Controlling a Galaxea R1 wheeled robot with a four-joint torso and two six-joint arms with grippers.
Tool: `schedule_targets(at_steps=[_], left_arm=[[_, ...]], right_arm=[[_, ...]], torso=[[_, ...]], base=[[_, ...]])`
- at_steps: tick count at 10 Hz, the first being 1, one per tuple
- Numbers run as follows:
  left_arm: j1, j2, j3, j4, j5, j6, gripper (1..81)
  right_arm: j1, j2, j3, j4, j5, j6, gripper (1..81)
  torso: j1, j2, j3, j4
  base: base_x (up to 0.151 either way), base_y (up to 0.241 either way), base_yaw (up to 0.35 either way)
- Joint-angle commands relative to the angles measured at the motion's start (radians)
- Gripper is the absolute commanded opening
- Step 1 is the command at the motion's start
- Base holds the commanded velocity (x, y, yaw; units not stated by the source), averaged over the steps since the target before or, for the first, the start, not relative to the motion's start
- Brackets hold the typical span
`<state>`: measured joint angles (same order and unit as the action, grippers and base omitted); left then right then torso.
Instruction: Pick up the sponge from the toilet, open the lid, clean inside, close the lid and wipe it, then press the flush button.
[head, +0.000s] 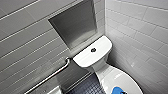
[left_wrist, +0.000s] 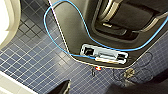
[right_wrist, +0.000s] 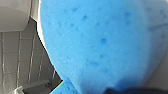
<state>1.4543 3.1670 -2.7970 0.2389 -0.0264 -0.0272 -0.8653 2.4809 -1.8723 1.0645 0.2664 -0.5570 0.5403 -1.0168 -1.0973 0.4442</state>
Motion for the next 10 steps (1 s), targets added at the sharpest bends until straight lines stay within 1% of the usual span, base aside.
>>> schedule_targets(at_steps=[1, 2, 4, 5, 6, 7, 8, 9, 10], left_arm=[[0.025, -0.014, -0.003, -0.009, 0.086, 0.001, 81.1], [0.025, -0.016, -0.003, -0.009, 0.086, 0.001, 81.1], [0.025, -0.019, -0.003, -0.009, 0.088, 0.001, 81.1], [0.025, -0.019, -0.003, -0.009, 0.088, 0.001, 81.1], [0.025, -0.021, -0.003, -0.009, 0.088, 0.000, 81.1], [0.025, -0.021, -0.003, -0.010, 0.088, 0.001, 81.1], [0.025, -0.021, -0.003, -0.010, 0.088, 0.000, 81.1], [0.027, -0.022, -0.003, -0.010, 0.088, 0.000, 81.1], [0.028, -0.024, -0.003, -0.010, 0.088, 0.000, 81.1]], right_arm=[[-0.106, -0.234, 0.567, -0.152, 0.282, -0.006, 1.0], [-0.149, -0.231, 0.561, -0.159, 0.298, -0.004, 1.0], [-0.202, -0.210, 0.495, -0.219, 0.300, 0.014, 1.0], [-0.222, -0.201, 0.467, -0.227, 0.303, 0.051, 1.0], [-0.238, -0.202, 0.454, -0.242, 0.341, 0.089, 1.0], [-0.246, -0.205, 0.438, -0.256, 0.356, 0.124, 1.0], [-0.246, -0.207, 0.420, -0.268, 0.356, 0.156, 1.0], [-0.236, -0.205, 0.385, -0.267, 0.344, 0.199, 1.0], [-0.210, -0.190, 0.324, -0.267, 0.297, 0.230, 1.0]], torso=[[0.000, 0.000, 0.000, 0.000], [0.000, 0.000, 0.000, 0.000], [0.000, 0.000, 0.000, 0.000], [0.000, 0.000, 0.000, 0.000], [0.000, 0.000, 0.000, 0.000], [0.000, 0.000, 0.000, 0.000], [0.000, 0.000, 0.000, 0.000], [0.000, 0.000, 0.000, 0.000], [0.000, 0.000, 0.000, 0.000]], base=[[0.000, 0.000, 0.000], [0.000, 0.000, 0.000], [0.000, 0.000, 0.000], [0.000, 0.000, 0.000], [0.000, 0.000, 0.000], [0.000, 0.000, 0.000], [0.000, 0.000, 0.000], [0.000, 0.000, 0.000], [0.000, 0.000, 0.000]])
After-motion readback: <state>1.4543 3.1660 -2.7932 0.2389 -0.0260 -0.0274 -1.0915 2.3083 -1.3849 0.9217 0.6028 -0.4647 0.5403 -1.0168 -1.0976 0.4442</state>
